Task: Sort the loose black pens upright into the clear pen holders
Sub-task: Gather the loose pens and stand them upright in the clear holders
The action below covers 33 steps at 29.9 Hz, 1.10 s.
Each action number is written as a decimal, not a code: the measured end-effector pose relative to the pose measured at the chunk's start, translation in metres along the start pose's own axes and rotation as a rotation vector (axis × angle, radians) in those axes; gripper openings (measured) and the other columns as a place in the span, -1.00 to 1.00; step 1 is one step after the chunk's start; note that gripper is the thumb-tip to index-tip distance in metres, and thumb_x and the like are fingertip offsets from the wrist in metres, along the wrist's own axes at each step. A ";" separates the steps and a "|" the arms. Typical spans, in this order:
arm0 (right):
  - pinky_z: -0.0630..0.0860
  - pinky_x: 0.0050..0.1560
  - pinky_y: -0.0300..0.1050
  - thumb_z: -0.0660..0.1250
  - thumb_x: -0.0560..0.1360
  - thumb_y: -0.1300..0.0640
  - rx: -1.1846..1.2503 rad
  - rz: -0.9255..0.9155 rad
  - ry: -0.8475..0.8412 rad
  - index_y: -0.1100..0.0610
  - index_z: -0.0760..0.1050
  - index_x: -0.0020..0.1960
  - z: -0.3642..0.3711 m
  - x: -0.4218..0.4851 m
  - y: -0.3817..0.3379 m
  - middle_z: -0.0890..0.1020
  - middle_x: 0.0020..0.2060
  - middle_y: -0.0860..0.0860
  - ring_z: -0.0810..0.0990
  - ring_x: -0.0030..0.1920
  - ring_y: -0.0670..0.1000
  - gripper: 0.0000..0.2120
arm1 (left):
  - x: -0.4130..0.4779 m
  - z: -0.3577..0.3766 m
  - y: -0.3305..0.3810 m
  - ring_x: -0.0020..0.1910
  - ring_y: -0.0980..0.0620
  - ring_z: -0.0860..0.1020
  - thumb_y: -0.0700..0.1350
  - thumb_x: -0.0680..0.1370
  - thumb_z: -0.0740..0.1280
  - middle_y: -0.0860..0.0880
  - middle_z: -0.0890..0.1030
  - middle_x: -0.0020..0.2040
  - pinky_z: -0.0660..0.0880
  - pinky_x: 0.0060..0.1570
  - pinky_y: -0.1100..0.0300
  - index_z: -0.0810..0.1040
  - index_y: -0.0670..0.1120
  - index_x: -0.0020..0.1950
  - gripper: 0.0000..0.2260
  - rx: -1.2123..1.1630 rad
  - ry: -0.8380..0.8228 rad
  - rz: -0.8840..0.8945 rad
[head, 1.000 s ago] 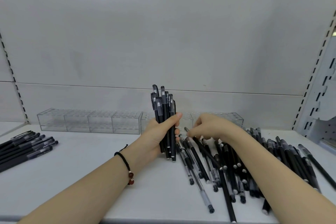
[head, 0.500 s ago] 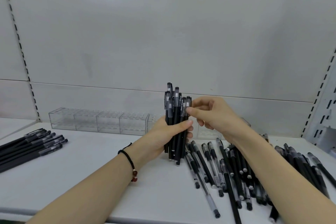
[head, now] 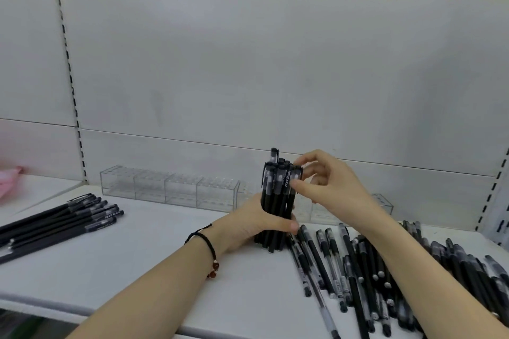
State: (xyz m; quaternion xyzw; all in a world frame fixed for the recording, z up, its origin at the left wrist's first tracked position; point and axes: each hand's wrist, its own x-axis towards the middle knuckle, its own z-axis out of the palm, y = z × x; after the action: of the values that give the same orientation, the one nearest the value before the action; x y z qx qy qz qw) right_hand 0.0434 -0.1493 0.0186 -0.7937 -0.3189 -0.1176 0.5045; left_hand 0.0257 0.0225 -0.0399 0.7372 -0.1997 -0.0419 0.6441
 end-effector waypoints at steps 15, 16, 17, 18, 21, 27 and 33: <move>0.34 -0.21 -0.39 0.27 0.57 0.06 -0.369 -0.228 -0.146 -0.46 0.30 0.23 0.000 -0.001 0.003 0.56 -0.02 -0.25 0.48 -0.21 -0.14 -0.56 | -0.001 -0.001 0.000 -0.28 -0.01 0.59 -0.22 0.45 0.44 -0.03 0.58 -0.32 0.53 -0.19 0.19 0.50 -0.09 -0.14 -0.87 -0.098 -0.101 -0.064; 0.34 -0.22 -0.39 0.27 0.56 0.06 -0.372 -0.228 -0.147 -0.46 0.31 0.22 -0.001 -0.001 0.002 0.55 -0.03 -0.26 0.48 -0.21 -0.14 -0.57 | 0.000 -0.001 0.000 -0.27 -0.02 0.59 -0.24 0.47 0.43 -0.03 0.58 -0.31 0.54 -0.17 0.18 0.49 -0.08 -0.16 -0.86 -0.092 -0.098 -0.065; 0.34 -0.23 -0.38 0.27 0.55 0.05 -0.372 -0.228 -0.145 -0.46 0.33 0.21 -0.002 -0.001 0.002 0.55 -0.05 -0.27 0.48 -0.22 -0.14 -0.57 | 0.000 -0.002 0.000 -0.25 -0.02 0.60 -0.26 0.49 0.42 -0.03 0.58 -0.30 0.54 -0.16 0.17 0.48 -0.08 -0.16 -0.85 -0.089 -0.098 -0.071; 0.35 -0.23 -0.36 0.28 0.55 0.05 -0.373 -0.228 -0.143 -0.46 0.34 0.21 -0.002 -0.001 0.003 0.55 -0.06 -0.27 0.47 -0.22 -0.14 -0.58 | -0.001 -0.002 0.000 -0.24 -0.02 0.61 -0.27 0.51 0.40 -0.04 0.60 -0.28 0.54 -0.15 0.17 0.47 -0.08 -0.16 -0.85 -0.093 -0.101 -0.080; 0.45 -0.18 -0.20 0.28 0.53 -0.02 -0.394 -0.213 -0.107 -0.40 0.34 0.27 0.000 -0.001 0.006 0.55 -0.03 -0.22 0.49 -0.23 -0.11 -0.60 | -0.003 -0.004 0.002 -0.26 -0.01 0.61 -0.27 0.49 0.39 -0.05 0.61 -0.28 0.56 -0.16 0.17 0.45 -0.10 -0.15 -0.85 -0.166 -0.128 -0.112; 0.57 -0.10 0.08 0.26 0.51 -0.12 -0.396 -0.087 0.013 -0.23 0.31 0.26 0.009 0.000 0.017 0.51 -0.09 -0.20 0.52 -0.28 -0.11 -0.66 | 0.001 -0.014 0.000 -0.49 0.08 0.40 -0.18 0.42 0.41 0.01 0.40 -0.42 0.43 -0.40 0.23 0.44 -0.07 -0.21 -0.86 -0.295 0.114 -0.070; 0.55 -0.09 0.01 0.25 0.54 -0.10 -0.472 -0.030 -0.039 -0.11 0.52 -0.08 0.012 -0.003 0.015 0.58 -0.19 -0.18 0.55 -0.21 -0.11 -0.89 | -0.003 -0.011 -0.003 -0.47 0.08 0.41 -0.14 0.48 0.41 0.01 0.42 -0.40 0.43 -0.40 0.21 0.47 -0.08 -0.11 -0.88 -0.336 0.069 -0.131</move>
State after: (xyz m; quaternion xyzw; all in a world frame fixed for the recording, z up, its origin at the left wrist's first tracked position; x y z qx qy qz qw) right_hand 0.0491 -0.1448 0.0005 -0.8869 -0.3039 -0.1812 0.2970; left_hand 0.0270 0.0336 -0.0414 0.6315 -0.1194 -0.0911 0.7607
